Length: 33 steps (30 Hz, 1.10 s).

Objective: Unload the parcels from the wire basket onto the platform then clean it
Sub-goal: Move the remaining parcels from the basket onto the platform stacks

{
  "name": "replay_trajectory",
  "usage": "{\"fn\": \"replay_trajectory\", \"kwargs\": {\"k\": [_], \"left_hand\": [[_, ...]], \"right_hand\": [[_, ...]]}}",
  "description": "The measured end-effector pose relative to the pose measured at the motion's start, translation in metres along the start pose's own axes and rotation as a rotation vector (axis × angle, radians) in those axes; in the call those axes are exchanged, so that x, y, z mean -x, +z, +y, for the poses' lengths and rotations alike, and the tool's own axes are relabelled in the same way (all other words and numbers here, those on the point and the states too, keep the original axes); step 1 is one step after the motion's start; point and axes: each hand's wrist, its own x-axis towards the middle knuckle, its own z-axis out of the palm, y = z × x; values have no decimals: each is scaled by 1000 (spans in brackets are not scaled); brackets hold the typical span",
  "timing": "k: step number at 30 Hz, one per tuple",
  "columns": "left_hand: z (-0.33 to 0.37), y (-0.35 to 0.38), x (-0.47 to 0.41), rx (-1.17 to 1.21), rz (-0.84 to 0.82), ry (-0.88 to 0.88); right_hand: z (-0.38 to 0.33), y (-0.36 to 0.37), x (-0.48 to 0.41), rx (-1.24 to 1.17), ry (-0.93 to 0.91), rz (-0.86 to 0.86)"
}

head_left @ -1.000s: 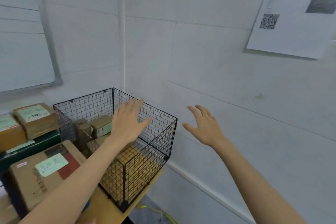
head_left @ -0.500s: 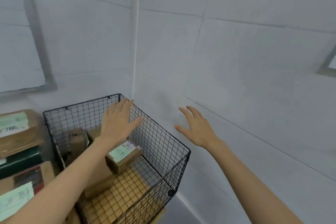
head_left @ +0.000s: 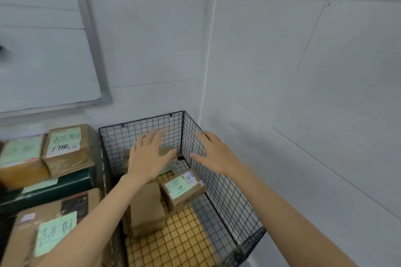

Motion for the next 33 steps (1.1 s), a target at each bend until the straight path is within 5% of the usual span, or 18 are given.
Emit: {"fn": "replay_trajectory", "kwargs": {"k": [14, 23, 33], "left_hand": [[-37, 84, -25, 255, -109, -379], [-59, 138, 9, 97, -186, -538], [-86, 174, 48, 188, -317, -825]], "right_hand": [[28, 91, -87, -100, -59, -234], [29, 178, -94, -130, -109, -399], [15, 248, -77, -188, -179, -593]]}}
